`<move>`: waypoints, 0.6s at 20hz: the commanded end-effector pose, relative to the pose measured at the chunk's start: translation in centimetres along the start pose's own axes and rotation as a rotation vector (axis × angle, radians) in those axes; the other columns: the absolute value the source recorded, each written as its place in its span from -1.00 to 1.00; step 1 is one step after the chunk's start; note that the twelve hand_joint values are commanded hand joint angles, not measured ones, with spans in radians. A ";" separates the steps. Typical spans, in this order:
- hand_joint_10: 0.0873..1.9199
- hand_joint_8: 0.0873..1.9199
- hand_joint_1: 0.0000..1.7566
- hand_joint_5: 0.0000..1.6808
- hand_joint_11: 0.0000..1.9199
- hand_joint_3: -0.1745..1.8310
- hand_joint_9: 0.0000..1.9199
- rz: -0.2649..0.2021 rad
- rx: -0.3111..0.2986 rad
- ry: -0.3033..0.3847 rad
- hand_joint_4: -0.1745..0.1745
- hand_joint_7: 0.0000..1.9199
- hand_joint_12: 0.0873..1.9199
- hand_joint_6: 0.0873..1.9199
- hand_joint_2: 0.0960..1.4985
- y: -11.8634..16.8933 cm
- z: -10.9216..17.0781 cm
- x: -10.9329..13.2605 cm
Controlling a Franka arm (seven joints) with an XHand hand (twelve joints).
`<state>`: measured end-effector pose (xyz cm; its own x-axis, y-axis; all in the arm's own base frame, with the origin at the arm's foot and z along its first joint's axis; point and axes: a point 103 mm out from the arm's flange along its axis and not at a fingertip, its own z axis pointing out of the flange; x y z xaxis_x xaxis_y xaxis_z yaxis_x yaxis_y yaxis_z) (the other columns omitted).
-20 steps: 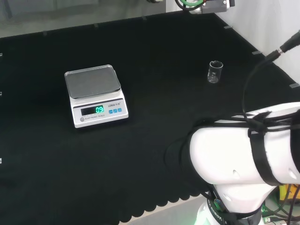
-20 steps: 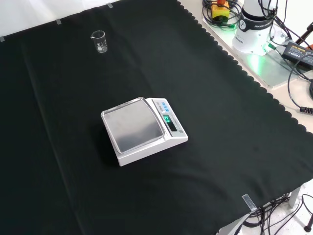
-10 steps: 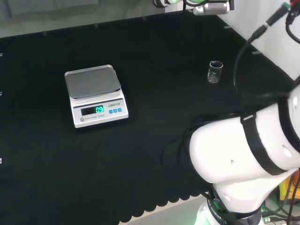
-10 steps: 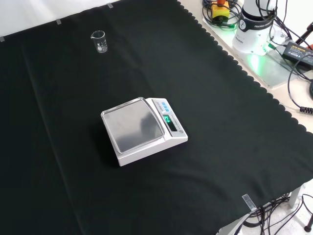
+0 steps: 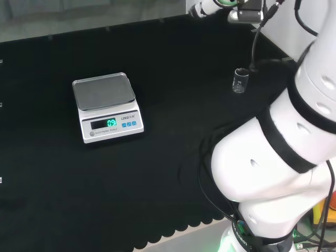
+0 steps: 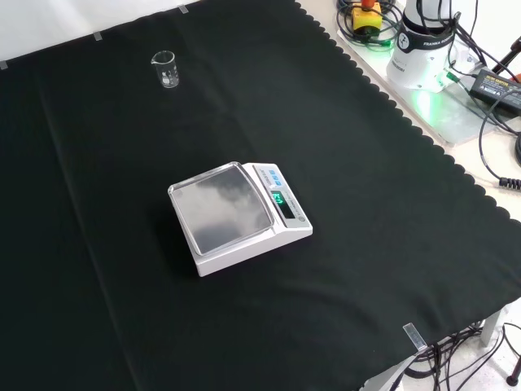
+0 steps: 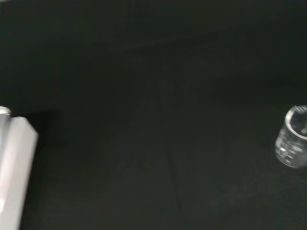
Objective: Pick up the beaker.
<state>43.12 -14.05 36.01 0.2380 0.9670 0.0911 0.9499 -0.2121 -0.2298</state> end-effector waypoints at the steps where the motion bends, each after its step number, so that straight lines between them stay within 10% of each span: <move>1: -0.06 -0.20 -0.43 -0.72 -0.82 -0.64 -1.00 0.076 0.043 0.071 -0.47 -0.97 0.59 -1.00 -0.09 7.1 2.6 -7.3; 12: -0.05 -0.20 -0.43 -0.71 -0.82 -0.64 -1.00 0.148 0.165 0.105 -0.47 -0.97 0.59 -1.00 -0.09 10.8 7.9 -11.1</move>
<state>45.66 -23.10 32.41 0.3713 0.9244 0.0871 0.8980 -0.3337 -0.2869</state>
